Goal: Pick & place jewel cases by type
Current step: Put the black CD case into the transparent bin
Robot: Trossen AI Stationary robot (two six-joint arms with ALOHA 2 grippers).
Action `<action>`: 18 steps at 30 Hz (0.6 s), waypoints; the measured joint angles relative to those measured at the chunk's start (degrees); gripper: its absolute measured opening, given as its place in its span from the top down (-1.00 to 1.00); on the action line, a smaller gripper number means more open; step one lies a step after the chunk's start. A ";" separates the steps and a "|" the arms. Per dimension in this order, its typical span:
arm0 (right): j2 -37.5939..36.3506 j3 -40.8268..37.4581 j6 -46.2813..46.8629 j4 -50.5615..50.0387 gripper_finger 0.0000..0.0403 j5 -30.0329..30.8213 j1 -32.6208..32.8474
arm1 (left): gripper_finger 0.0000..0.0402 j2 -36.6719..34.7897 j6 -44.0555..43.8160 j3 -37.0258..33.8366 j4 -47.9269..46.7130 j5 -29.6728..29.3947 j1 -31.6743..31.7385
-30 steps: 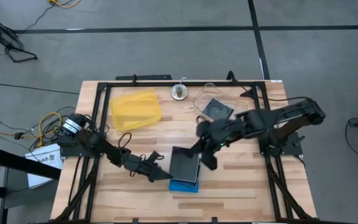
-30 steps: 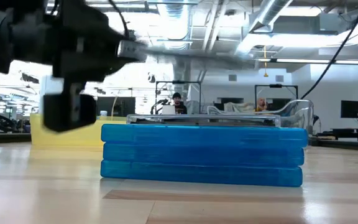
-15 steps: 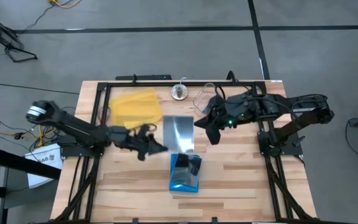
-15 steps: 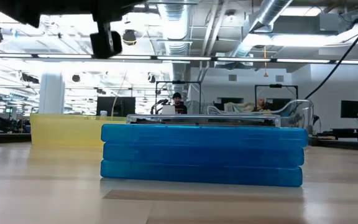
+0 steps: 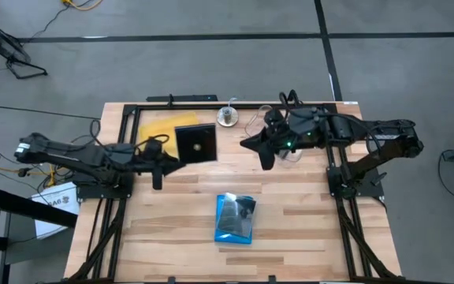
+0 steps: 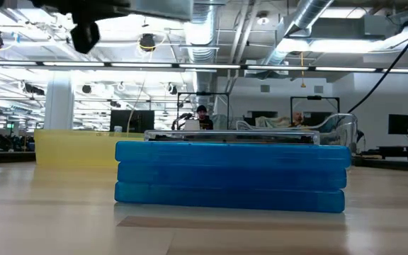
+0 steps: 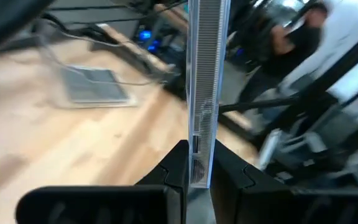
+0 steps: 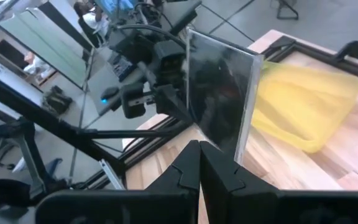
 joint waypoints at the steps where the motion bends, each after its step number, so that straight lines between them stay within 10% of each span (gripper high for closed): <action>1: 0.00 0.00 -0.01 -0.01 1.00 0.01 -0.12 | 0.86 -0.50 1.65 1.42 -2.91 -0.87 0.00; 18: 0.02 -0.04 -9.05 -0.61 1.00 0.05 -0.69 | 0.86 0.92 32.99 25.84 -25.01 -15.68 -0.02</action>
